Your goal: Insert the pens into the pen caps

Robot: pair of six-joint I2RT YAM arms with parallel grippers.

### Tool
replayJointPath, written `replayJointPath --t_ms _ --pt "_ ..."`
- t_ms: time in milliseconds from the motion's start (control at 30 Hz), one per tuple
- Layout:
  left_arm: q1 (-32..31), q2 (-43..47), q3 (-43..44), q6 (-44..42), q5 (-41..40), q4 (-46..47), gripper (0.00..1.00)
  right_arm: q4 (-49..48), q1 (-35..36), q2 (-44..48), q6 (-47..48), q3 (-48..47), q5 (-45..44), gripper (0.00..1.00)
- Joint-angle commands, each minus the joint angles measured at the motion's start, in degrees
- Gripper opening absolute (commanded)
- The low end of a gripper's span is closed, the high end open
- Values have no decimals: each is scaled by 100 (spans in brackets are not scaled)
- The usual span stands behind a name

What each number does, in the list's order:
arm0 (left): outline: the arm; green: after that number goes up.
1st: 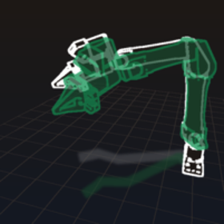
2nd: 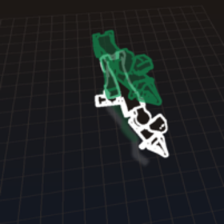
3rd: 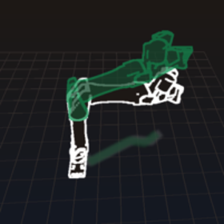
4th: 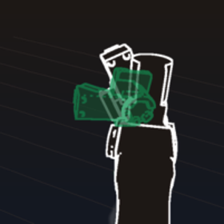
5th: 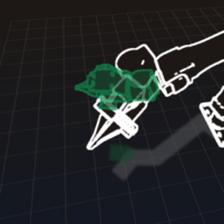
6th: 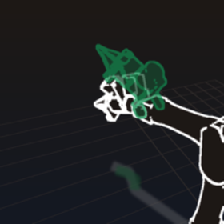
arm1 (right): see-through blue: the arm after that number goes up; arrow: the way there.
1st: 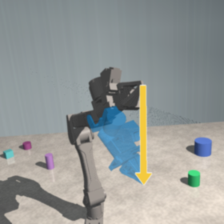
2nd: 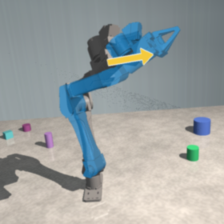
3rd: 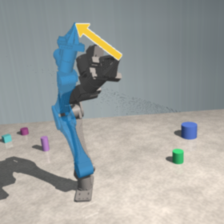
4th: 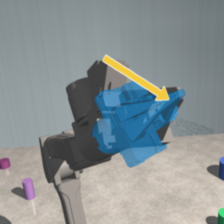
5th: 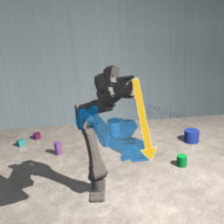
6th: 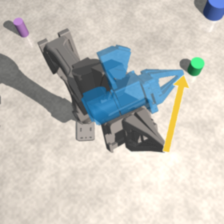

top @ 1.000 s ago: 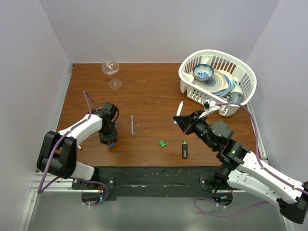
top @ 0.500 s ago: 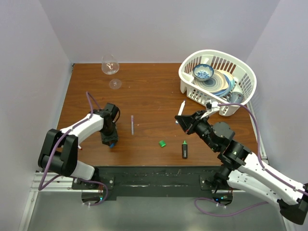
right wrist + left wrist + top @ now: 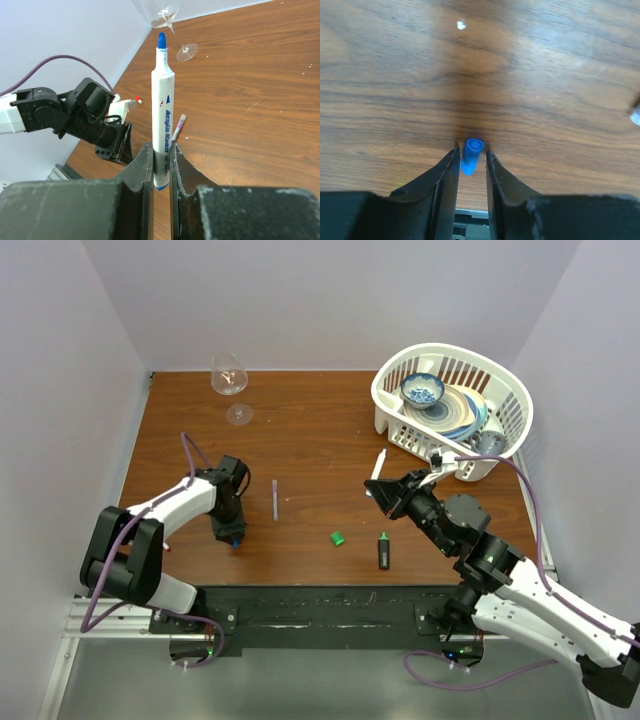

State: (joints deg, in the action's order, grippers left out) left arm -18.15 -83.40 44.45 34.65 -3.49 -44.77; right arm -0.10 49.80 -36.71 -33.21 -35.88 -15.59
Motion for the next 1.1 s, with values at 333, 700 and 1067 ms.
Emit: replayJointPath --t_ms 333,700,1067 --pt "-48 -335 196 -196 -724 127 28 -8 -5 199 157 -147 -181 0" --pt "-110 -485 178 -257 -601 223 10 142 -5 278 157 -95 -181 0" --pt "-118 595 292 -143 207 496 0 90 -6 50 25 -42 494 0"
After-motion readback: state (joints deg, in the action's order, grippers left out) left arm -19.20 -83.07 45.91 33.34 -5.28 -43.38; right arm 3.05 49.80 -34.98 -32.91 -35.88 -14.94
